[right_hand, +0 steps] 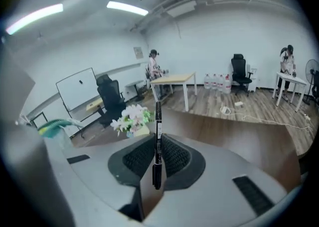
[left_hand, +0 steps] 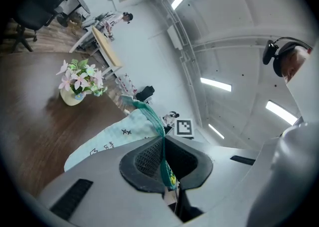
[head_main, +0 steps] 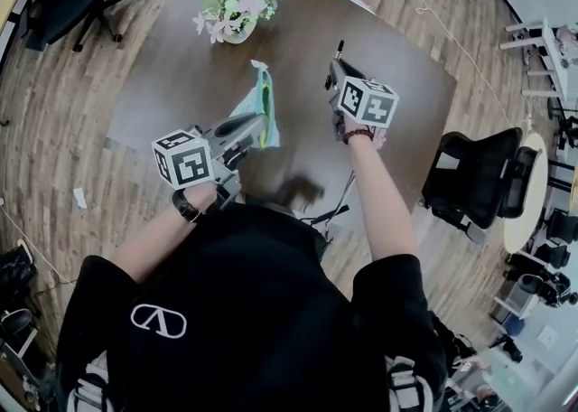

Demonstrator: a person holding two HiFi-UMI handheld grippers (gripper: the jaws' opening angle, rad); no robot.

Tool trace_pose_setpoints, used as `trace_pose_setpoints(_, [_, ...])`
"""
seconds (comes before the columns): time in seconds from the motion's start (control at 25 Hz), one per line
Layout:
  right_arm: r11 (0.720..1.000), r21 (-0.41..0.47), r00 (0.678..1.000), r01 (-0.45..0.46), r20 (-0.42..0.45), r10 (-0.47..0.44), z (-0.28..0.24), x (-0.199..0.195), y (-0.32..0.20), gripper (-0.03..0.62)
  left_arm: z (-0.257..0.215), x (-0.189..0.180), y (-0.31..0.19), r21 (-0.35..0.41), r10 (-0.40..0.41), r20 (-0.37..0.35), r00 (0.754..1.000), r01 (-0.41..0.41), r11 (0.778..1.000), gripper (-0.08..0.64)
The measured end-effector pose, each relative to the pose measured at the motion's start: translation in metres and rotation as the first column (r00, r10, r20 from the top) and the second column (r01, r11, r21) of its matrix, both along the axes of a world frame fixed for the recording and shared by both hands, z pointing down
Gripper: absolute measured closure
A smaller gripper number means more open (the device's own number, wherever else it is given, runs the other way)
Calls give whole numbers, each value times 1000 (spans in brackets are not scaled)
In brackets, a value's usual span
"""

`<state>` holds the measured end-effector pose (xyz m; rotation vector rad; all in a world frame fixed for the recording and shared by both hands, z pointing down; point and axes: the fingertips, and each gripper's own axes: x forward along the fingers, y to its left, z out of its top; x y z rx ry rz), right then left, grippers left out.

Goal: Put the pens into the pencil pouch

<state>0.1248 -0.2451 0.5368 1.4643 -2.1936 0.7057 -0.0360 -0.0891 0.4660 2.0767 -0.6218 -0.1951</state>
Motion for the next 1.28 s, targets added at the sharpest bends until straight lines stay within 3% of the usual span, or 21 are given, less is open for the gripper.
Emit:
trace_pose_setpoints(0.12, [984,178,999,-10,41,2,-63,0,11,549,-7,8,-4,16,18,-8,1000,-18,1000,548])
trace_pose_setpoints(0.2, [954,299,998,-27,55,10,-103,2,24,549,-13,13,-8,30,29,-14,999,-28,999,548])
trace_pose_setpoints(0.4, [837,541,996,-83,58,62,-181,18,67,549,-36,31,-20,78,61,-22,998,-59,995,548])
trace_pose_setpoints(0.56, [745,659,994,-108,56,95,-218,25,101,549,-51,43,-24,107,87,-27,996,-84,991,548])
trace_pose_setpoints(0.64, [712,692,992,-116,46,117,-227,27,113,549,-56,48,-24,116,101,-29,994,-97,989,548])
trace_pose_setpoints(0.76, [695,707,988,-132,39,147,-230,32,120,549,-60,54,-22,123,115,-32,993,-110,986,548])
trace_pose_setpoints(0.96, [700,695,985,-161,67,159,-230,37,125,549,-66,60,-18,126,128,-35,991,-122,984,548])
trace_pose_setpoints(1.28, [707,702,994,-89,103,22,-240,-23,126,549,-62,55,-15,125,120,-30,992,-115,985,548])
